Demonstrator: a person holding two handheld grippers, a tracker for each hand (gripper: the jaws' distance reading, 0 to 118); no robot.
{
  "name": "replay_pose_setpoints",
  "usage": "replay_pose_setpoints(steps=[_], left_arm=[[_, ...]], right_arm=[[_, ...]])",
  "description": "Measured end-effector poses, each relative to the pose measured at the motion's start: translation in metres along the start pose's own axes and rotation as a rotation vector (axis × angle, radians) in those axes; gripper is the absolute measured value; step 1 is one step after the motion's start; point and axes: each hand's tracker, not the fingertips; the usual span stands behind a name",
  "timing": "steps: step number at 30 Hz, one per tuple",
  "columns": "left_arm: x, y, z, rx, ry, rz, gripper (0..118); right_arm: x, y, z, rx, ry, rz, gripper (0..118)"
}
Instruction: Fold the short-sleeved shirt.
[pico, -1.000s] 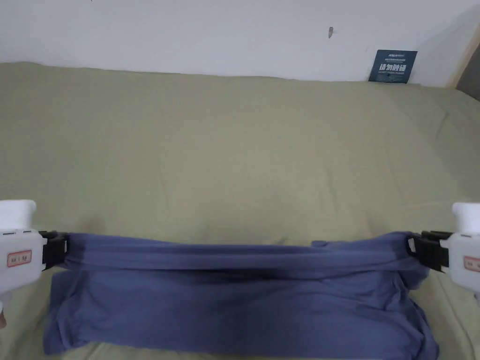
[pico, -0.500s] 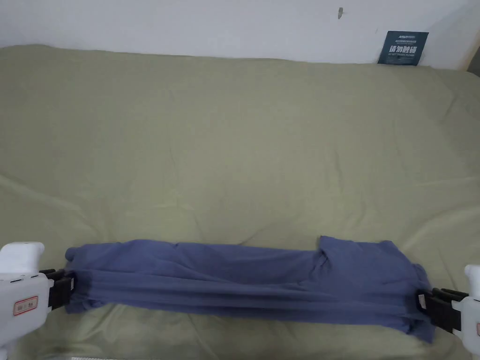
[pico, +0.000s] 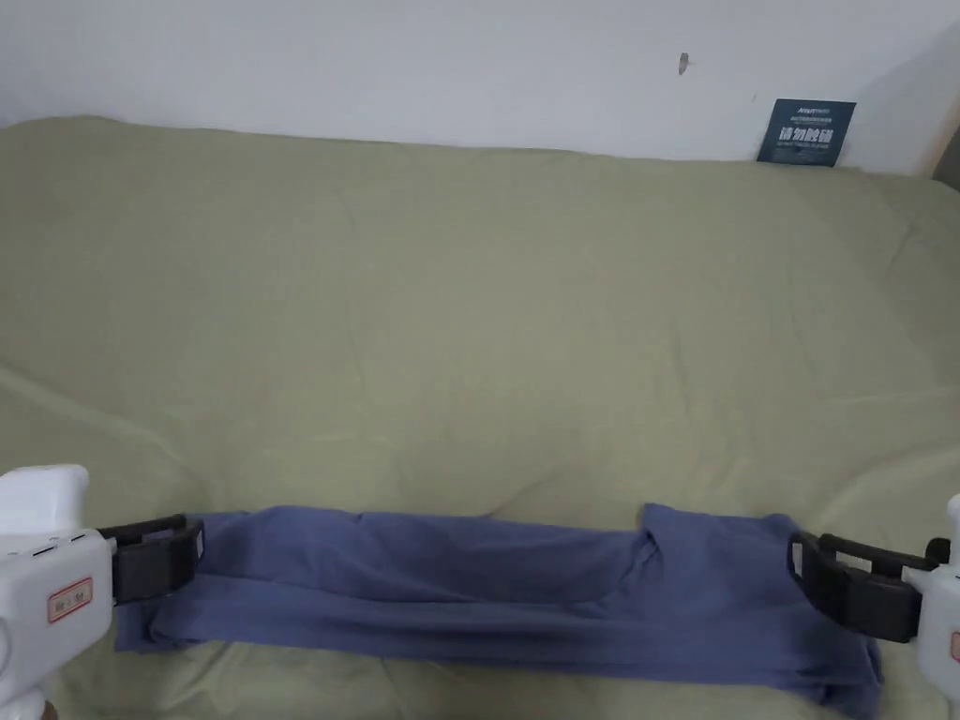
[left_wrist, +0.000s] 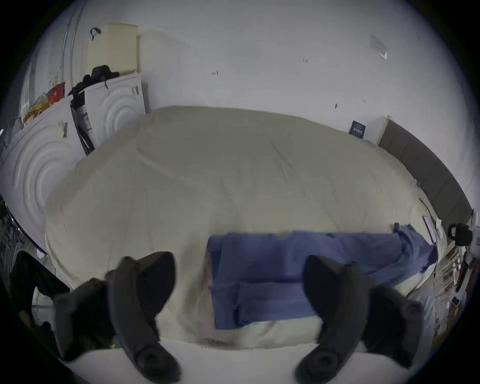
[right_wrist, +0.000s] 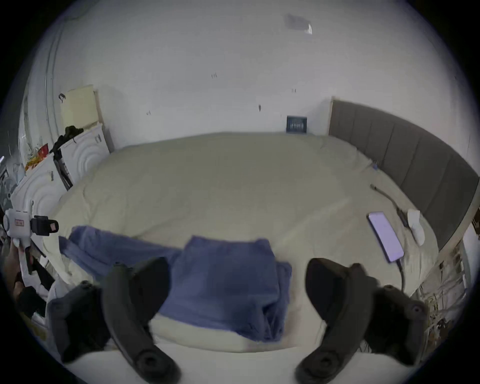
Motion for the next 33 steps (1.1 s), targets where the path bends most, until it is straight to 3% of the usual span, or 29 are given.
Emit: replay_pose_setpoints(steps=[1, 2, 3, 7, 9, 15, 20, 26, 28, 29, 30, 31, 33], left_arm=[[0.002, 0.002, 0.002, 0.017, -0.004, -0.001, 41], [0.005, 0.002, 0.004, 0.035, -0.006, -0.006, 0], [0.009, 0.003, 0.005, 0.044, -0.005, -0.009, 0], [0.01, 0.005, 0.005, 0.033, -0.052, 0.019, 0], [0.004, 0.008, 0.007, 0.009, -0.104, 0.074, 0], [-0.061, 0.018, -0.014, -0.147, -0.322, 0.294, 0], [-0.102, 0.028, -0.032, -0.297, -0.479, 0.418, 0], [-0.119, 0.03, -0.05, -0.361, -0.551, 0.422, 1], [-0.119, 0.032, -0.054, -0.372, -0.573, 0.424, 13], [-0.119, 0.031, -0.057, -0.375, -0.58, 0.424, 36], [-0.119, 0.031, -0.059, -0.375, -0.591, 0.416, 91], [-0.118, 0.03, -0.063, -0.381, -0.615, 0.414, 118], [-0.114, 0.027, -0.071, -0.423, -0.615, 0.413, 114]], right_arm=[[-0.009, 0.002, 0.002, 0.047, -0.024, -0.011, 47], [-0.012, 0.004, 0.0, 0.056, -0.034, -0.012, 5], [-0.016, 0.007, -0.005, 0.06, -0.047, -0.009, 0], [-0.036, 0.009, -0.009, 0.094, -0.038, -0.032, 0], [-0.05, 0.009, -0.009, 0.152, -0.079, 0.024, 0], [-0.093, 0.001, 0.007, 0.292, -0.109, 0.036, 0], [-0.131, -0.004, 0.015, 0.349, -0.166, 0.141, 0], [-0.165, -0.008, 0.011, 0.349, -0.118, 0.169, 0], [-0.171, -0.009, 0.007, 0.344, -0.104, 0.167, 0], [-0.175, -0.009, 0.005, 0.337, -0.097, 0.17, 0], [-0.177, -0.009, 0.004, 0.333, -0.088, 0.167, 0], [-0.179, -0.009, 0.002, 0.329, -0.085, 0.164, 0], [-0.184, -0.009, 0.0, 0.326, -0.079, 0.168, 0]])
